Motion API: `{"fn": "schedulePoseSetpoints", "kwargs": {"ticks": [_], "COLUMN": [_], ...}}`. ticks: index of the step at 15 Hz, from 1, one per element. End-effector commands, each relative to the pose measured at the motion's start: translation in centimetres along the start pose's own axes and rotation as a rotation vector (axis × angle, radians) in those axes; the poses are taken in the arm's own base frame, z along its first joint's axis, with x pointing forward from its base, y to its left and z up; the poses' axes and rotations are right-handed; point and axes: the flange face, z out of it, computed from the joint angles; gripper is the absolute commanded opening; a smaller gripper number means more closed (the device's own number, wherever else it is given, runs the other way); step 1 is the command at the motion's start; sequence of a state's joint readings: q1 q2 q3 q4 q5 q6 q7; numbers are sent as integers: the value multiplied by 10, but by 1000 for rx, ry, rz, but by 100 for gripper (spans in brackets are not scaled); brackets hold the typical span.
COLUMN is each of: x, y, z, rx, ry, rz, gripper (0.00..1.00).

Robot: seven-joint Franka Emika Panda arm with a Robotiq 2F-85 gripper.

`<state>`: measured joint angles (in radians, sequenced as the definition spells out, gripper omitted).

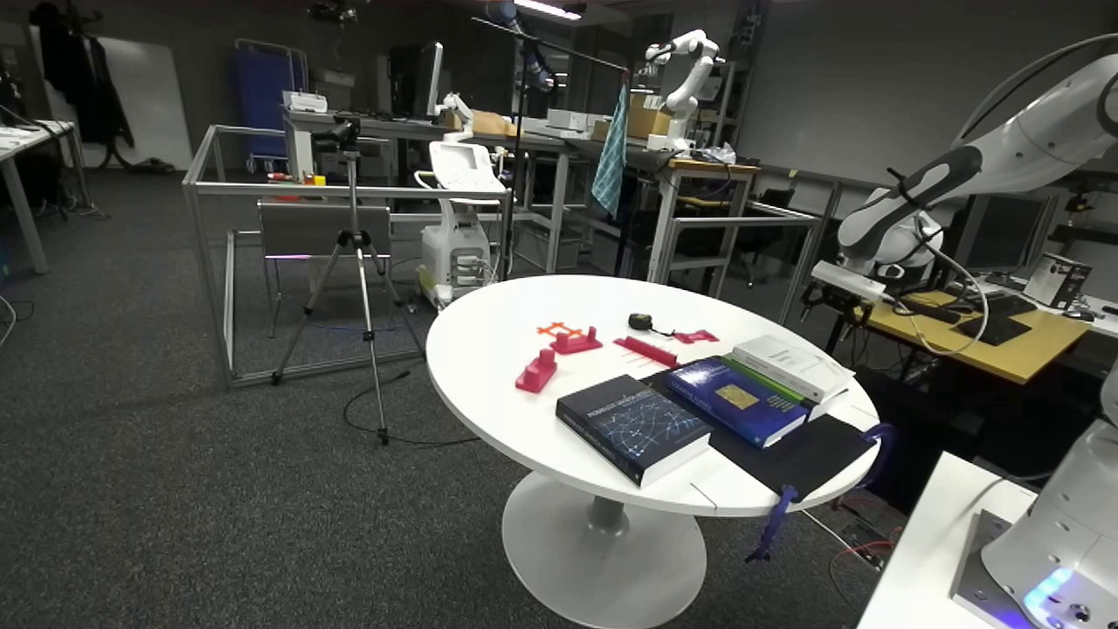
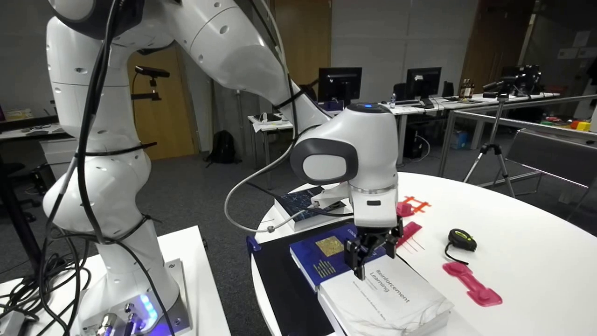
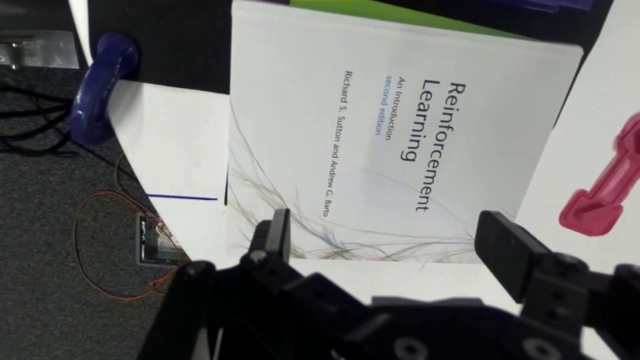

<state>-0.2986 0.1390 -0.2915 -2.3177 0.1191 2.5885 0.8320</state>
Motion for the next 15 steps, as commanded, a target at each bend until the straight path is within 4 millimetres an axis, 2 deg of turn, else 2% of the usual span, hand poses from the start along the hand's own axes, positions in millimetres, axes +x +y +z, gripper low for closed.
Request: {"fn": "schedulePoseSetpoints", "kwargs": {"ticks": [1, 5, 11, 15], "x": [16, 44, 103, 124], "y": [-13, -21, -35, -35], "z": [16, 38, 39, 48], "rx": [35, 1, -20, -52], "ry": [19, 45, 110, 116], "rz": [119, 208, 283, 315], "gripper": [100, 100, 100, 100]}}
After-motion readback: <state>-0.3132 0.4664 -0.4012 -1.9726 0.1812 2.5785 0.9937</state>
